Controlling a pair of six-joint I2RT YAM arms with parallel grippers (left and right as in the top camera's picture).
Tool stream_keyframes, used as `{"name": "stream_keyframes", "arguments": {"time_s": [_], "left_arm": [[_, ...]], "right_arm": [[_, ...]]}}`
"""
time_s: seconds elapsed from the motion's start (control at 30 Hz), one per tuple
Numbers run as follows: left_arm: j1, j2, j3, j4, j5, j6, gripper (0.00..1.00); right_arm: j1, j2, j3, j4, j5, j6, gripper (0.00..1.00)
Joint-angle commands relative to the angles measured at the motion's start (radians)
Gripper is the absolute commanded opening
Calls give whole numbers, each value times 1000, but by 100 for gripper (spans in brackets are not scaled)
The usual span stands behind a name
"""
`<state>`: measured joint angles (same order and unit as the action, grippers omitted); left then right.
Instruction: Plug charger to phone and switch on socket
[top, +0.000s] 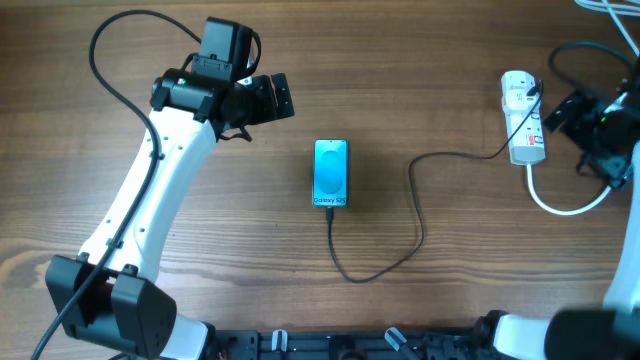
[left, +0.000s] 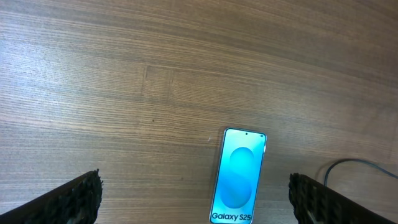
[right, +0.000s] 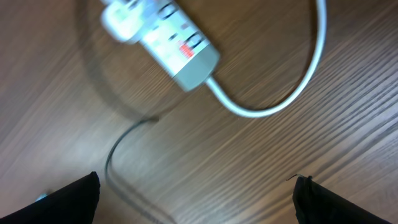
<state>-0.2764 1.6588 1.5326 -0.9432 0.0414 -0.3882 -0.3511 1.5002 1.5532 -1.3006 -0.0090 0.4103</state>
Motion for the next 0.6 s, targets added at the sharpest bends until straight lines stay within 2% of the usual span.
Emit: {"name": "stream_keyframes", "arguments": {"time_s": [0.0,0.23,0.4,0.57], "left_arm": [[3,6,-3,-1,-17,-13,100],[3,6,-3,-1,-17,-13,100],[3,6,-3,-1,-17,-13,100],[3,6,-3,-1,-17,-13,100]], "right_arm": [[93,-173,-106,9,-22,-7,100],[238,-439,-254,-34,-85,41,100],[243,-501,-254,-189,-131,42,100],[243,-504,-254,-209,-130,42,100]]}}
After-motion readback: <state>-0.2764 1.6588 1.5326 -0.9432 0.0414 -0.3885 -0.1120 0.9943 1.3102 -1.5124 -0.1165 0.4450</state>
